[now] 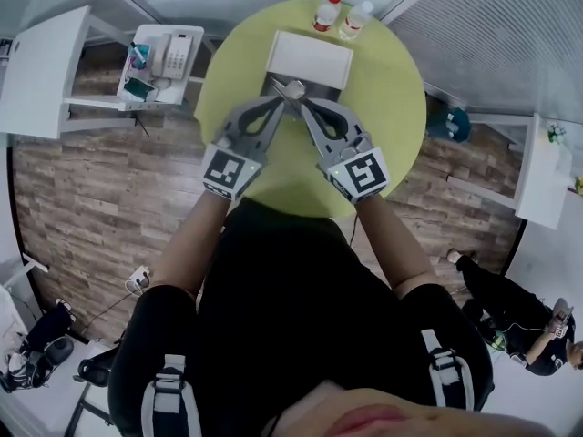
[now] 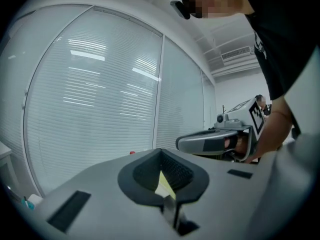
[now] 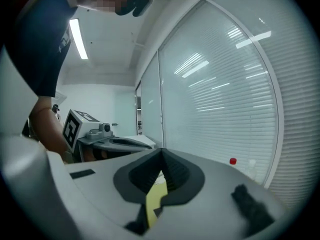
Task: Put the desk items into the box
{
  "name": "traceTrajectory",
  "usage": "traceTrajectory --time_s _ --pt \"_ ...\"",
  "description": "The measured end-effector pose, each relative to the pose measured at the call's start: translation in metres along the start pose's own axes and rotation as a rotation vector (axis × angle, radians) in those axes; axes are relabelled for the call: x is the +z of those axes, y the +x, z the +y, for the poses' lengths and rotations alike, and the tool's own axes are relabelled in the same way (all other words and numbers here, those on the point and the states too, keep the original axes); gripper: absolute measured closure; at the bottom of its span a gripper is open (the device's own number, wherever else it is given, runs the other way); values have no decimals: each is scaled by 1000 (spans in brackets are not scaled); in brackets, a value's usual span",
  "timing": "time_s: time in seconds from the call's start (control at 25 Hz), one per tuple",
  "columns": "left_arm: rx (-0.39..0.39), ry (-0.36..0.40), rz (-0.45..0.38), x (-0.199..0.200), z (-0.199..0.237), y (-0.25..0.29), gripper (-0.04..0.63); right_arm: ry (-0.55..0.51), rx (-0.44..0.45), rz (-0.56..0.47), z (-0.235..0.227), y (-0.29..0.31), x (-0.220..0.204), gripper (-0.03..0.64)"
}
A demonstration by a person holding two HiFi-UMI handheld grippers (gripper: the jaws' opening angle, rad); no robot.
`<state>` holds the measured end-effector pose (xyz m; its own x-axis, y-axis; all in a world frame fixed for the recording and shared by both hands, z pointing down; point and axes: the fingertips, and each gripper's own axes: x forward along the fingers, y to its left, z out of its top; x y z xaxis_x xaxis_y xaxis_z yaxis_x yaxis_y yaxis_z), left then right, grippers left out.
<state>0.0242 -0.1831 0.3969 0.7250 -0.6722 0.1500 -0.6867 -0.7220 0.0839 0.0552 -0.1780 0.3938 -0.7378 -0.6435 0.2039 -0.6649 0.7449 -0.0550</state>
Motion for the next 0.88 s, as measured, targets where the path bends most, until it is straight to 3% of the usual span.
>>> traceTrajectory --time_s 0.16,0.48,0.88 --pt "-14 -4 -19 11 -9 -4 583 -20 -12 -80 5 -10 23 601" --pt "-50 -4 -50 28 -25 -5 583 -49 -10 11 3 -27 17 601" --pt "-69 -13 -82 37 -33 0 583 -47 -14 -7 -3 -30 23 601"
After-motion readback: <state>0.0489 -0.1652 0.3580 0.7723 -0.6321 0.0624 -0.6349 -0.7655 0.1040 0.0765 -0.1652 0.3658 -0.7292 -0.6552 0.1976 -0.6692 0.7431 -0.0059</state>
